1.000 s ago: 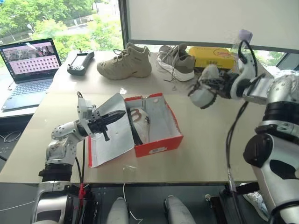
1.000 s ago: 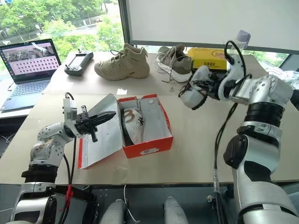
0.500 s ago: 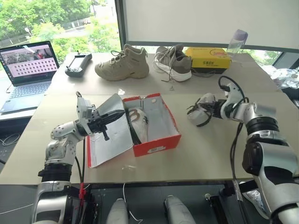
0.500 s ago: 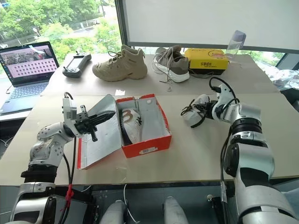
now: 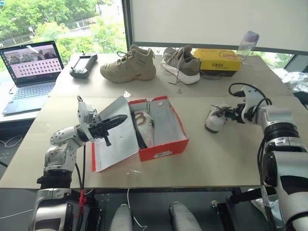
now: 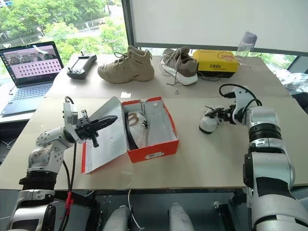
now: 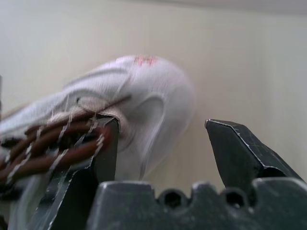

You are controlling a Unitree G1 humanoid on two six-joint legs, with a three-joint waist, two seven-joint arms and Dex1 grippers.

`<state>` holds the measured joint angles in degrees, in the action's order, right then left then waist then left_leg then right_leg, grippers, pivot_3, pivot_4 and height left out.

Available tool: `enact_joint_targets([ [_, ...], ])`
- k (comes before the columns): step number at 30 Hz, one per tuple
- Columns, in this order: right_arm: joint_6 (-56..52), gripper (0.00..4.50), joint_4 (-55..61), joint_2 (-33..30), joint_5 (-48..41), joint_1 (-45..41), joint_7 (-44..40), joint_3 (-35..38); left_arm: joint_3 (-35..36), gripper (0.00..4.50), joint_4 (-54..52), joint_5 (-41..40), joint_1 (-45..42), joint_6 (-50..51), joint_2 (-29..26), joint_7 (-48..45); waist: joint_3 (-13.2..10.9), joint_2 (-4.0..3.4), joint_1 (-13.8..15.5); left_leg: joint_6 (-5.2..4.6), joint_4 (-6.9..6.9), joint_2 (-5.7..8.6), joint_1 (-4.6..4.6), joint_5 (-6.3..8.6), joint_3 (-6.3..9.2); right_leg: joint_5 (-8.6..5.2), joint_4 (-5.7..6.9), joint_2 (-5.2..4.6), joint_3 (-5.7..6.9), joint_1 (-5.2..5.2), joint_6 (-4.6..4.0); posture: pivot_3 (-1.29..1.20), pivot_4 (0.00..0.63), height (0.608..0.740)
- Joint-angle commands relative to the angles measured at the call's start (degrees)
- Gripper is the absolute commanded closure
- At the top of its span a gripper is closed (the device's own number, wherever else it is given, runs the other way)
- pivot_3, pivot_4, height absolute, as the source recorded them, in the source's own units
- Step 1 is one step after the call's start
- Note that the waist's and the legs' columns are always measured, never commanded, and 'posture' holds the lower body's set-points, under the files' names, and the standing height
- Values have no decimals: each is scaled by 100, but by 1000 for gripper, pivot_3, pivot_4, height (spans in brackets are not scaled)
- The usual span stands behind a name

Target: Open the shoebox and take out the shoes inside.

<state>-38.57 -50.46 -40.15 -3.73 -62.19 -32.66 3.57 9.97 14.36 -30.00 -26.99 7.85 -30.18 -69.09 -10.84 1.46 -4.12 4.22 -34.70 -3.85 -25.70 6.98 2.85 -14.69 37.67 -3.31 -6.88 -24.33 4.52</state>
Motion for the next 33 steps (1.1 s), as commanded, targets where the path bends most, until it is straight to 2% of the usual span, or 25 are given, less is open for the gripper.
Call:
enact_joint_targets([
  [1, -1098, 1108, 1719, -364, -549, -229, -436, 356, 200, 4500, -428, -208, 65, 47, -146, 35, -8, -13, 0, 0, 7, -1, -3, 0, 1, -1, 2, 1, 1, -6, -1, 0, 150, 712],
  [5, -1864, 1108, 2804, -450, -892, -251, -646, 358, 259, 4500, -609, -281, 192, 121, -226, 85, -8, -13, -3, 0, 34, -2, 6, 0, 2, -10, -1, 2, 3, -8, -8, 0, 150, 712],
  [9, -2442, 1108, 3708, -150, -1374, -432, -744, 337, 298, 4500, -744, -319, 293, 185, -299, 136, -8, -14, -9, 0, 36, -2, 8, 0, 1, -11, -1, 1, 2, -9, -8, 0, 150, 712],
  [10, -2639, 1108, 3917, 17, -1510, -516, -747, 275, 312, 4500, -779, -323, 317, 193, -312, 153, -8, -14, -5, 0, 36, -2, 8, 0, 0, -11, -1, 1, 2, -9, -8, 0, 150, 712],
  [12, -3329, 1108, 4190, 734, -1893, -719, -597, 245, 352, 4500, -861, -332, 355, 223, -334, 192, -8, -14, -37, 0, 30, -2, 9, 0, 1, -10, 2, 1, 3, -8, -8, 0, 150, 712],
  [15, -3885, 1108, 4618, 1458, -2134, -558, -472, -106, 375, 4500, -931, -349, 377, 276, -346, 216, -8, -13, -87, -1, 27, -6, 16, 0, 4, -10, 22, 6, 2, -8, -11, 0, 150, 712],
  [19, -4177, 1108, 4582, 1976, -2261, -306, -278, -211, 343, 4500, -935, -314, 414, 254, -335, 230, -8, -13, 26, -1, 12, -6, 6, -1, 15, -12, 28, 6, 16, -5, -13, 0, 150, 712],
  [20, -4219, 598, 4529, 2076, -2276, -246, -220, -210, 339, 4500, -935, -312, 420, 253, -331, 237, -8, -13, 51, -1, 1, -5, -7, -1, 16, -12, 27, 3, 20, -6, -13, 0, 150, 712],
  [22, -4286, 109, 4426, 2199, -2328, -168, -179, -216, 338, 4500, -934, -306, 431, 241, -332, 248, -8, -13, 80, -1, -13, -3, -22, 0, 14, -9, 21, 0, 22, -10, -10, 0, 150, 712],
  [23, -4308, 42, 4342, 2262, -2335, -150, -155, -248, 342, 4500, -929, -306, 436, 237, -332, 255, -8, -13, 81, -1, -15, -3, -27, 0, 14, -7, 17, 0, 22, -12, -8, 0, 150, 712],
  [28, -4538, 42, 3883, 2595, -2403, -209, -187, -422, 344, 4500, -918, -281, 478, 202, -335, 273, -7, -12, 27, -1, -12, -6, -18, -1, 18, -8, 29, 4, 24, -14, -7, 0, 150, 712],
  [33, -4143, 42, 3024, 3010, -2248, -210, -256, -684, 319, 4500, -928, -271, 503, 199, -311, 307, -7, -12, -23, -1, -7, -8, -15, -1, 16, -8, 33, 7, 21, -16, -9, 0, 150, 712],
])
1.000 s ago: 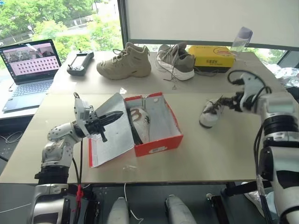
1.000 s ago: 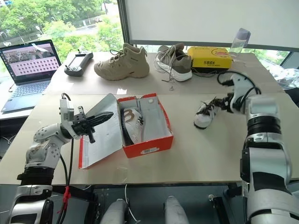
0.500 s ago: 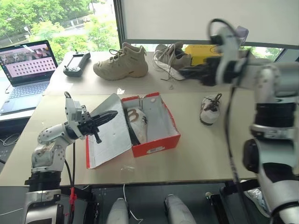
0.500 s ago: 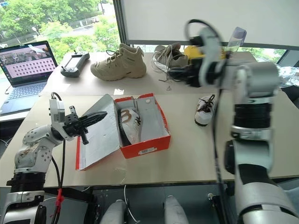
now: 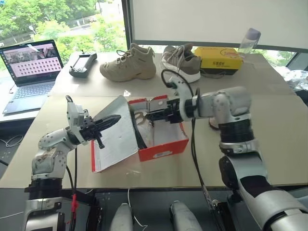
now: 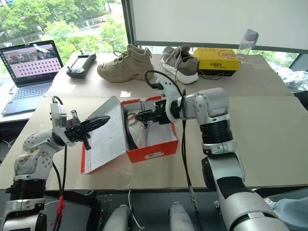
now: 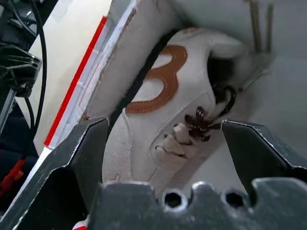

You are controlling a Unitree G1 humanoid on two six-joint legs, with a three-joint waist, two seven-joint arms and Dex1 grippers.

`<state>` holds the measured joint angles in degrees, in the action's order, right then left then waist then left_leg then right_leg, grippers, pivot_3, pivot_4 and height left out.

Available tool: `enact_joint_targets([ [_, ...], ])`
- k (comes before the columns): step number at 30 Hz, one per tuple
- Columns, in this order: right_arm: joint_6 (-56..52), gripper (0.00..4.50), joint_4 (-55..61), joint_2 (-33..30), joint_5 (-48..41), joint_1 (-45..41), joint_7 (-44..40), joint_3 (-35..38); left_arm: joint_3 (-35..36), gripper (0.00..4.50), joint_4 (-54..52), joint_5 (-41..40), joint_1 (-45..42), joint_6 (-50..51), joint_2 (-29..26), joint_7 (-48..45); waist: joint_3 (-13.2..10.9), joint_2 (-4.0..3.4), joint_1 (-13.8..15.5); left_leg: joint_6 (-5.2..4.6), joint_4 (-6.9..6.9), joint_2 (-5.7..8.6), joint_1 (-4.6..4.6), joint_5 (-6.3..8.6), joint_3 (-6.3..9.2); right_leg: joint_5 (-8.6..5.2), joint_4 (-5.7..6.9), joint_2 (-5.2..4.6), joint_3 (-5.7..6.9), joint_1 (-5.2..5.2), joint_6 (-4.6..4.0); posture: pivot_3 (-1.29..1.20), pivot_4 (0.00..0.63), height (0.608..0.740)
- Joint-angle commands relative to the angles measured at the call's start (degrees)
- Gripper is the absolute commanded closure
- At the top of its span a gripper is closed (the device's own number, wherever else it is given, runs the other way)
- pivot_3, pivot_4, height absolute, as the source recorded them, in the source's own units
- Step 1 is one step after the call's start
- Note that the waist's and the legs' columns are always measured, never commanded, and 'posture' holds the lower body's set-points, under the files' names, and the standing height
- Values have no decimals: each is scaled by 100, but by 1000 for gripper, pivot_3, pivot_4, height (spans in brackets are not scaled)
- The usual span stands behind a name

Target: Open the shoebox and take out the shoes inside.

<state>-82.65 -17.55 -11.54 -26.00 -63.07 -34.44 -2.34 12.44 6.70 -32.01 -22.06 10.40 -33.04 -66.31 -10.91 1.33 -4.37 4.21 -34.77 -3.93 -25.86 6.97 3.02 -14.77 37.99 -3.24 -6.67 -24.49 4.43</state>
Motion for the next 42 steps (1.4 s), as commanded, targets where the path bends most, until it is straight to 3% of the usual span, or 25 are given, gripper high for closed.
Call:
enact_joint_targets([
  [1, 359, 42, -414, 215, 4, -135, -79, -120, 67, 4500, -172, -72, 14, -52, -21, 36, 0, 0, 8, 0, 0, 0, 0, 0, 2, 0, 0, 0, 1, 0, 0, 0, 150, 712],
  [8, 1027, 42, -1590, 645, 228, -250, -15, -164, 25, 4500, -181, -51, 13, -37, -11, 81, 2, 2, -7, 0, -3, -1, 5, 0, 1, 0, 2, 2, 1, 4, 1, 0, 150, 712],
  [16, 1581, 42, -2117, 577, 543, -179, -9, -308, 2, 4500, -141, -12, -67, -35, -27, 91, 6, 8, -111, 1, 1, -2, 45, 1, 0, 0, 5, 3, -2, 35, -1, 0, 150, 712],
  [20, 1649, 952, -2098, 517, 569, -136, -71, -381, -11, 4500, -117, 4, -94, -41, -35, 78, 9, 8, -116, 1, 1, -2, 47, 1, 0, 0, 6, 3, -3, 36, -1, 0, 150, 712],
  [29, 1491, 3708, -1938, 450, 468, -186, -138, -245, -58, 4500, -19, 47, -175, -77, -22, 59, 23, 20, -96, 2, 0, -1, 56, 1, 0, 0, 6, 2, -3, 44, -1, 0, 150, 712],
  [36, 883, 3708, -1309, 242, 63, -332, -185, 195, -85, 4500, 12, 59, -189, -106, -44, 52, 21, 20, -23, 1, 3, -1, 30, 1, 1, -1, 2, 2, -2, 23, -1, 0, 150, 712],
  [42, 256, 3708, -507, 18, -182, -292, 266, 852, -92, 4500, 23, 70, -172, -122, -46, 49, 19, 20, 44, 1, 2, -1, -13, 1, 2, -1, -4, 1, 2, -11, -1, 0, 150, 712],
])
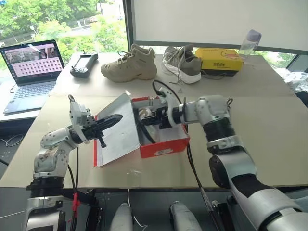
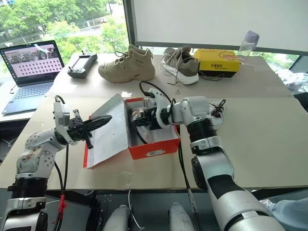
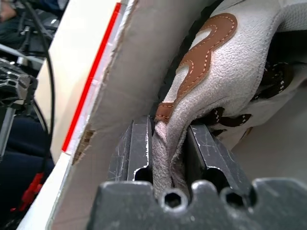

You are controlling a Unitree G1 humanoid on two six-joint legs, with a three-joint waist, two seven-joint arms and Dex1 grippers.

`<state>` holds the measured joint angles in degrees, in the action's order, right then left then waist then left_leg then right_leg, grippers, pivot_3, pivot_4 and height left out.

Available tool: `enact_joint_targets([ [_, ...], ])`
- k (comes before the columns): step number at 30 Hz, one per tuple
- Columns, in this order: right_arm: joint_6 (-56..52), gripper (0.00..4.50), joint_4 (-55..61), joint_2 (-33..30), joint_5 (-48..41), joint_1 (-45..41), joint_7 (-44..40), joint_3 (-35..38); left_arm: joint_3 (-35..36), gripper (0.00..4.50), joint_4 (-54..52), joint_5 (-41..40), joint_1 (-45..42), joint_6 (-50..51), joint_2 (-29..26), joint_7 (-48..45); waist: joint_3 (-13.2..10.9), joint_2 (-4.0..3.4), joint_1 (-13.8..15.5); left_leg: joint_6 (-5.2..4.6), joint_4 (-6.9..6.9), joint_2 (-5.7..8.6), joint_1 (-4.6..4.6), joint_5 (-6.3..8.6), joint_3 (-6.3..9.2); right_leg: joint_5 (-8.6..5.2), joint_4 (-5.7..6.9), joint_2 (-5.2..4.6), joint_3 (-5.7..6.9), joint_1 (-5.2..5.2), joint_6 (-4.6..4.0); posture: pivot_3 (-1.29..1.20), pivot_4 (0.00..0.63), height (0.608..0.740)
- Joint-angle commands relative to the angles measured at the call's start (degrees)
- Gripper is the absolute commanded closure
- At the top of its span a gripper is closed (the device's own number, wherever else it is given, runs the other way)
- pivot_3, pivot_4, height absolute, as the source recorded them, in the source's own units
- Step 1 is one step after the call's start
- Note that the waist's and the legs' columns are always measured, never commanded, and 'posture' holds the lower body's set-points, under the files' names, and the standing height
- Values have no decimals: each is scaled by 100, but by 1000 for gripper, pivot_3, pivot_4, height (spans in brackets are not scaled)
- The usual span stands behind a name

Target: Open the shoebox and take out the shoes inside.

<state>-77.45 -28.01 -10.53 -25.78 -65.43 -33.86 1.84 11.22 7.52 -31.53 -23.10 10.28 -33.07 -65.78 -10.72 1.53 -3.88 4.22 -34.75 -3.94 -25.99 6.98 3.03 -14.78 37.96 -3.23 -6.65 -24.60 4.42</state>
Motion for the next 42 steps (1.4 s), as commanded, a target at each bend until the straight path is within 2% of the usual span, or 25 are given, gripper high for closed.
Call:
enact_joint_targets([
  [1, -337, 3708, 641, -90, -222, -44, 281, 525, 28, 4500, -56, 24, -65, -112, -42, -5, 0, 0, -7, 0, 0, 0, -4, 0, -1, 0, 0, 0, 0, -5, 0, 0, 150, 712],
  [8, -929, 3708, 1325, -91, -368, -97, 706, 1300, -11, 4500, 1, 54, -107, -123, -24, -31, 0, 0, -21, -1, 4, 0, -19, -1, -2, 1, 7, 1, -3, -31, -2, 0, 150, 712],
  [13, -1449, 3708, 1721, 0, -570, -307, 941, 2114, -58, 4500, 157, 117, -212, -173, 4, -73, 0, 0, -14, -1, 2, 0, -25, -1, -2, 2, 6, 1, -3, -33, -3, 0, 150, 712],
  [21, -1505, 3708, 1749, 24, -837, -820, 1565, 3266, -126, 4500, 341, 192, -345, -262, 76, -143, -1, 0, -15, -2, 6, 0, -27, -1, -1, 4, 7, 1, -2, -38, -6, 0, 150, 712],
  [23, -1317, 3708, 1677, -209, -636, -935, 1806, 3536, -150, 4500, 372, 197, -372, -276, 93, -162, -1, 0, -13, -2, 6, 0, -27, -1, -2, 9, 6, 1, -3, -36, -15, 0, 150, 712],
  [25, -1003, 3708, 1564, -515, -446, -928, 1999, 3534, -164, 4500, 396, 199, -397, -285, 112, -184, -1, 0, 16, -3, 5, 1, -31, -2, -2, 14, 5, 0, -2, -38, -22, 0, 150, 712],
  [31, 692, 3708, 1142, -1706, 535, -575, 2272, 2555, -176, 4500, 443, 200, -438, -292, 122, -239, -2, 1, 22, -2, 6, 5, -35, -2, -8, 9, -1, -6, -7, -42, -15, 0, 150, 712],
  [35, 1424, 3708, 960, -2253, 1305, -126, 2760, 2006, -180, 4500, 425, 194, -437, -283, 123, -261, -2, 1, -11, -3, 13, 5, -35, -2, -10, 9, -2, -6, -9, -44, -16, 0, 150, 712],
  [37, 1473, 3708, 928, -2415, 1605, 170, 2891, 1658, -178, 4500, 415, 187, -442, -271, 126, -259, -2, 0, -24, -3, 14, 5, -34, -2, -12, 10, -2, -5, -12, -46, -17, 0, 150, 712],
  [42, 1214, 3708, 904, -2313, 1729, 653, 3103, 1639, -191, 4500, 416, 189, -463, -257, 135, -254, -5, -3, -70, -5, 13, 5, -29, -3, -16, 12, 5, -3, -24, -48, -20, 0, 150, 712],
])
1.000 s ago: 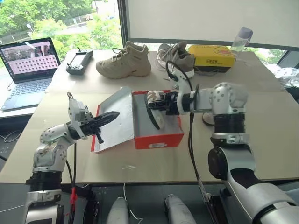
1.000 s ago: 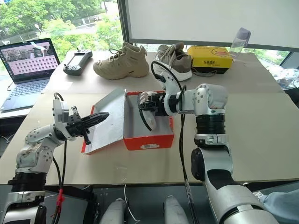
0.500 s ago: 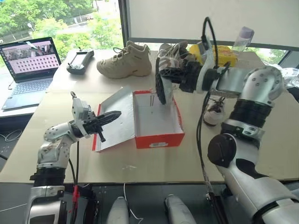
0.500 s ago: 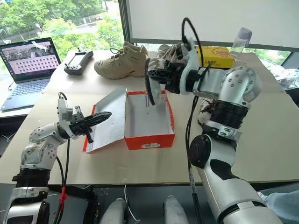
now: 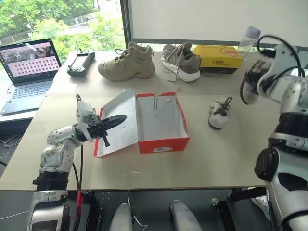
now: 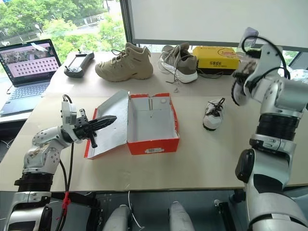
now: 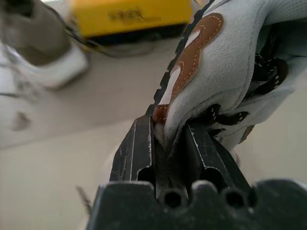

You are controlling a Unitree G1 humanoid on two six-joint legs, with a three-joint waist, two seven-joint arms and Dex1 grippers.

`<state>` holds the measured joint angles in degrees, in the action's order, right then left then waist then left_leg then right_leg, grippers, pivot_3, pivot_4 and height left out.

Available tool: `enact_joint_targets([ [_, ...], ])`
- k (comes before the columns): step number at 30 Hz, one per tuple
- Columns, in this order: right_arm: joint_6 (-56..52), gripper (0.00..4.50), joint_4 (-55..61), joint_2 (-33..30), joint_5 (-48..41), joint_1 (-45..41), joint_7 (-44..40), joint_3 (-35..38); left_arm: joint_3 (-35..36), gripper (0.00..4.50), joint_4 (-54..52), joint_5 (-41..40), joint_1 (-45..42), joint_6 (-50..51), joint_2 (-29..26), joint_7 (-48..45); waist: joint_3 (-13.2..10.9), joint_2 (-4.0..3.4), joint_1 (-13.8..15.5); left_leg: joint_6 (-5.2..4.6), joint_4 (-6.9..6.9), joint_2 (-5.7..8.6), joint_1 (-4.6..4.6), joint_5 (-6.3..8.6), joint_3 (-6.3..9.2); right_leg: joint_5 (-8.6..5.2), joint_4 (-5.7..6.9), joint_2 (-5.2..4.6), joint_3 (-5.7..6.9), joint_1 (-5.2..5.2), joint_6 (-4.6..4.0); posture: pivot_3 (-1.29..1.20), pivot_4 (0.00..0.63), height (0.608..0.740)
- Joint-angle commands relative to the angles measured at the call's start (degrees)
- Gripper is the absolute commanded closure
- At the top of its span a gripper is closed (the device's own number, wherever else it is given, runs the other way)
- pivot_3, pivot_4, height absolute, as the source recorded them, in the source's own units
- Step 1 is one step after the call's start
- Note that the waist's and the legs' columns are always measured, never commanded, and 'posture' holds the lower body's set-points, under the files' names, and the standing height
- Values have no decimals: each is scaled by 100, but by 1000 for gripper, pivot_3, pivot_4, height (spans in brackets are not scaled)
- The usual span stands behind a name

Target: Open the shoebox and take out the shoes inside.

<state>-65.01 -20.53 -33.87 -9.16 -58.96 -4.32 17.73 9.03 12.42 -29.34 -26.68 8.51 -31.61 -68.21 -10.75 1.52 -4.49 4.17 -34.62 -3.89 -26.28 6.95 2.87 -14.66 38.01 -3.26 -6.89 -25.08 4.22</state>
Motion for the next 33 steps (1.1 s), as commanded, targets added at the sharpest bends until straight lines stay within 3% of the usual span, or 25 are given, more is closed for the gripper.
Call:
enact_joint_targets([
  [1, -51, 3708, 138, 13, 109, 69, 190, 25, 27, 4500, -90, -32, -100, -74, -10, -12, -2, -3, -9, -4, -1, 0, 0, -2, -1, 0, 1, 0, -1, 0, 1, 0, 150, 712],
  [9, -35, 3708, -66, 114, 151, 565, 172, -39, 32, 4500, -107, -32, -75, -67, -10, -1, -5, -8, 47, -9, -8, 3, 0, -6, 1, 0, 2, -1, 1, 5, 10, 0, 150, 712],
  [12, 24, 2943, -146, 144, 123, 754, 174, 36, 39, 4500, -125, -36, -51, -66, -14, 4, -5, -8, 56, -9, -8, 3, 0, -6, 1, 2, 2, -1, 2, 6, 7, 0, 150, 712],
  [19, 157, 443, -469, 231, 23, 916, 64, 108, 56, 4500, -150, -45, -15, -56, -35, 1, -5, -7, 69, -9, -15, 3, 5, -6, 6, -1, 0, -2, 8, 19, 12, 0, 150, 712],
  [26, -145, 443, -16, 87, -99, 591, 125, 311, 73, 4500, -159, -54, -6, -47, -66, -18, -4, -7, 64, -9, -17, 3, 12, -6, 8, -5, -2, -2, 11, 31, 20, 0, 150, 712],
  [33, -1570, 443, 1599, -157, -405, 395, -34, 521, 99, 4500, -138, -60, -20, -48, -122, -44, -5, -9, 59, -9, -12, 3, 11, -6, 7, -3, 0, -2, 9, 25, 16, 0, 150, 712],
])
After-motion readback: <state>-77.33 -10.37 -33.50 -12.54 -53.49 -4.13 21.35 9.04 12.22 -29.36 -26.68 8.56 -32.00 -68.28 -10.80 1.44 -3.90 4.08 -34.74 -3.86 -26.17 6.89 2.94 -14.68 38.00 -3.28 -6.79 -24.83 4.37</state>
